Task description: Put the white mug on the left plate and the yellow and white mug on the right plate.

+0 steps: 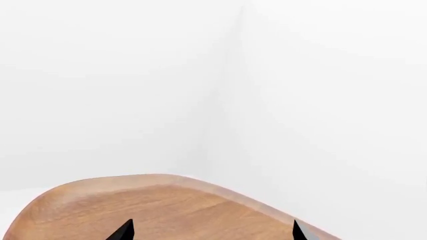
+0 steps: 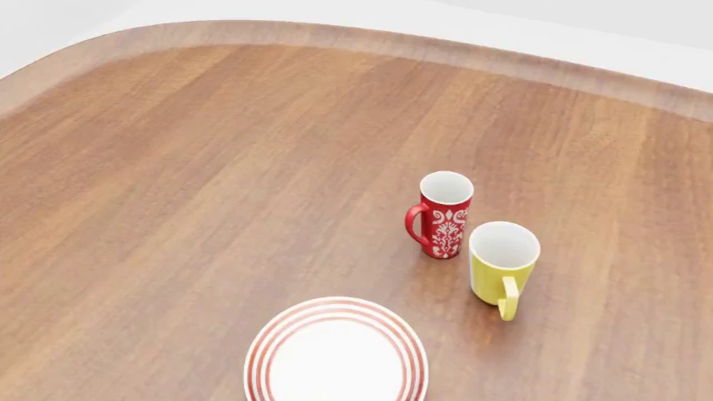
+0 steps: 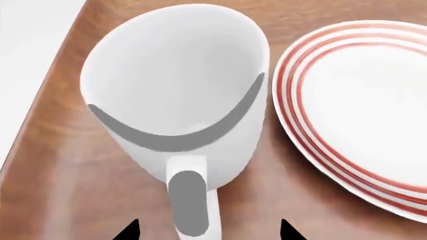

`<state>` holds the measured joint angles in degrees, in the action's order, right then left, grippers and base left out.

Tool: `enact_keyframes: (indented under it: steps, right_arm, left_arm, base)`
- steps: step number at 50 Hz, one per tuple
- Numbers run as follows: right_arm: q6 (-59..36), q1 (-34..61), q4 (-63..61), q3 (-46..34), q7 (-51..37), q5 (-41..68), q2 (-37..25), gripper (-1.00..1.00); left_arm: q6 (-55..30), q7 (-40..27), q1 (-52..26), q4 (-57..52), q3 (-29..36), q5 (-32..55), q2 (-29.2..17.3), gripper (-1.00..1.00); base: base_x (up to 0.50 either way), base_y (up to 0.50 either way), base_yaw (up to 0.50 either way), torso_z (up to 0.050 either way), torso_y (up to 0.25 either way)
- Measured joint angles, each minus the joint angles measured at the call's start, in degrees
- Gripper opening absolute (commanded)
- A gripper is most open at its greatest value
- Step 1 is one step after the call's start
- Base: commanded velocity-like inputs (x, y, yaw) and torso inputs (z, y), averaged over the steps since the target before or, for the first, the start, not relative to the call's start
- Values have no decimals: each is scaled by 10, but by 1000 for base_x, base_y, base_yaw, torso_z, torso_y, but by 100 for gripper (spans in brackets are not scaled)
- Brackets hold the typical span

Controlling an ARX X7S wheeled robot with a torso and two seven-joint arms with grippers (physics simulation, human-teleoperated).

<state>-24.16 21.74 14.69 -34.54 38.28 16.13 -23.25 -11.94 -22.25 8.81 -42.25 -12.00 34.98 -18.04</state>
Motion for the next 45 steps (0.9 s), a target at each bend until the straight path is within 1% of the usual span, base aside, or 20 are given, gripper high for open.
enact_keyframes:
  steps: [3,4,15,24,45]
  right_arm:
    - [2,2,6,-2,2,-1,2,100]
    - [2,3,7,-3,3,-1,2,-100]
    - [5,2,8,-6,7,1,1,-100]
    - [17,-7,-9,6,-2,7,-6,-100]
    - [62,-29,-120,50,-42,17,-37,-100]
  left_arm:
    - [0,-1,0,-1,0,1,-1,100]
    - [0,-2,0,-1,0,1,-1,100]
    - [1,-6,1,-2,1,2,-2,100]
    - [2,-8,1,-2,2,2,-4,100]
    - [7,-9,-1,4,7,0,-7,100]
  base:
    - [0,0,0,0,0]
    - [0,0,0,0,0]
    - [0,0,0,0,0]
    - [0,0,0,0,0]
    - [0,0,0,0,1]
